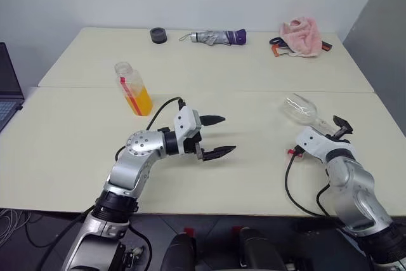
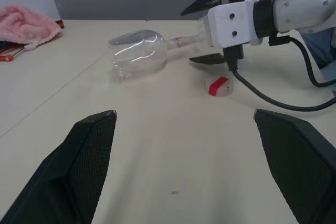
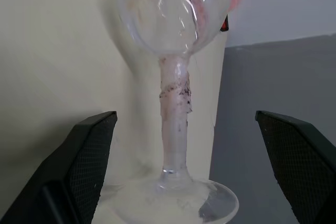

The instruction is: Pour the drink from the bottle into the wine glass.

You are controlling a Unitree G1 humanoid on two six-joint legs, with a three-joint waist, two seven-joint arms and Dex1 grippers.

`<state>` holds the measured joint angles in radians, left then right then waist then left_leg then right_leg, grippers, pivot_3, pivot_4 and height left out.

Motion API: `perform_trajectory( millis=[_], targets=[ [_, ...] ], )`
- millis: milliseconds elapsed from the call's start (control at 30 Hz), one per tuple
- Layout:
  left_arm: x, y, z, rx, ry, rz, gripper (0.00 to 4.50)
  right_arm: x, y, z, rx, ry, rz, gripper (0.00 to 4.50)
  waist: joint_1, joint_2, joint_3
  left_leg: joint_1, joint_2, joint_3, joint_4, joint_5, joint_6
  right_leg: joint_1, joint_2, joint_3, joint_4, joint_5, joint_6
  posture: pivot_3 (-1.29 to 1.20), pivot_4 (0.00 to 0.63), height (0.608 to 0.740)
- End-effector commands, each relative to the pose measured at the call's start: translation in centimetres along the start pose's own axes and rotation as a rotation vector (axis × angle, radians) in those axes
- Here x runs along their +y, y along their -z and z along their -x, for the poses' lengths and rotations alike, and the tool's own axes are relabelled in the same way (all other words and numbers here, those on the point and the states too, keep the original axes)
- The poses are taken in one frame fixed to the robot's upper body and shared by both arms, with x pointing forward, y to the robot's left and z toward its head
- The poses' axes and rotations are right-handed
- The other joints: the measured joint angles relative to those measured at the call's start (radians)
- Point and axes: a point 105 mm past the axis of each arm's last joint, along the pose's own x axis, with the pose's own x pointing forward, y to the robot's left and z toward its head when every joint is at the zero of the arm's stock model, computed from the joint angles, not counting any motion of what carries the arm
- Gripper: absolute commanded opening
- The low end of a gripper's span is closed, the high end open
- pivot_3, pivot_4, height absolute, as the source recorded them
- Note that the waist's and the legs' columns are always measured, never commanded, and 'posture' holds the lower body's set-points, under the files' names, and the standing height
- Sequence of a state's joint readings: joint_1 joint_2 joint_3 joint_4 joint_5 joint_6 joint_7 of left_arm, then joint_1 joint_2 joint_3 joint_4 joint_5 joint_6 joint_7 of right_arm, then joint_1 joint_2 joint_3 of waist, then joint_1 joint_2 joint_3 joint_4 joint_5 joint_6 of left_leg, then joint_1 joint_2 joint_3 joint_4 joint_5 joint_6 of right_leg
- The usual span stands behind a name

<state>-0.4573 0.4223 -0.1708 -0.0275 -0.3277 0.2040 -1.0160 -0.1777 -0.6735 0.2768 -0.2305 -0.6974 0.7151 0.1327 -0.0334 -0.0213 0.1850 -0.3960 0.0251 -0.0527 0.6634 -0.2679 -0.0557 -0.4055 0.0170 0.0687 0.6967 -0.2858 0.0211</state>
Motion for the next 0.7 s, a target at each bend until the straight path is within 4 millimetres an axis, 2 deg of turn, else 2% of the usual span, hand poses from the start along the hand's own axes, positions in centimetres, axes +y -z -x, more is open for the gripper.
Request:
perform_trajectory(
  millis=[33, 367, 567, 667, 700],
  targets=[
    [0.0, -1.0, -0.5, -0.029, 0.018, -0.045, 4.48, -0.8, -0.3, -0.7, -0.008, 0.073, 0.066, 4.50, 0.000, 0.000, 0.000, 0.000, 0.000, 0.000, 0.000, 0.000, 0.000, 0.000, 0.000, 0.000, 0.000, 0.000, 0.000, 0.00, 0.150, 0.740],
    [-0.1, -1.1, -1.1, -0.043, 0.014, -0.044, 4.48, -0.4, -0.1, -2.7, 0.017, 0.089, 0.151, 4.50, 0.000, 0.000, 0.000, 0.000, 0.000, 0.001, 0.001, 0.000, 0.000, 0.000, 0.000, 0.001, 0.000, 0.000, 0.000, 0.00, 0.150, 0.740],
    [-0.1, -1.1, -1.2, -0.045, 0.008, -0.043, 4.48, 0.6, 0.0, -3.4, 0.023, 0.055, 0.159, 4.50, -0.001, -0.001, 0.000, 0.001, 0.000, 0.001, 0.001, 0.000, 0.000, 0.000, 0.000, 0.001, 0.000, 0.000, 0.000, 0.00, 0.150, 0.740],
    [-0.1, -1.0, -1.2, -0.044, 0.006, -0.043, 4.50, 0.9, 0.1, -3.7, 0.028, 0.036, 0.150, 3.90, -0.001, -0.001, -0.001, 0.001, 0.000, 0.001, 0.001, 0.000, 0.000, 0.001, 0.000, 0.001, 0.001, 0.000, 0.000, 0.00, 0.150, 0.740],
    [-0.1, -1.0, -1.2, -0.043, 0.006, -0.043, 4.50, 1.0, 0.2, -3.8, 0.028, 0.033, 0.149, 3.58, -0.001, -0.002, -0.002, 0.002, 0.000, 0.001, 0.001, 0.000, 0.000, 0.001, 0.000, 0.001, 0.001, 0.000, 0.000, 0.00, 0.150, 0.740]
  ],
)
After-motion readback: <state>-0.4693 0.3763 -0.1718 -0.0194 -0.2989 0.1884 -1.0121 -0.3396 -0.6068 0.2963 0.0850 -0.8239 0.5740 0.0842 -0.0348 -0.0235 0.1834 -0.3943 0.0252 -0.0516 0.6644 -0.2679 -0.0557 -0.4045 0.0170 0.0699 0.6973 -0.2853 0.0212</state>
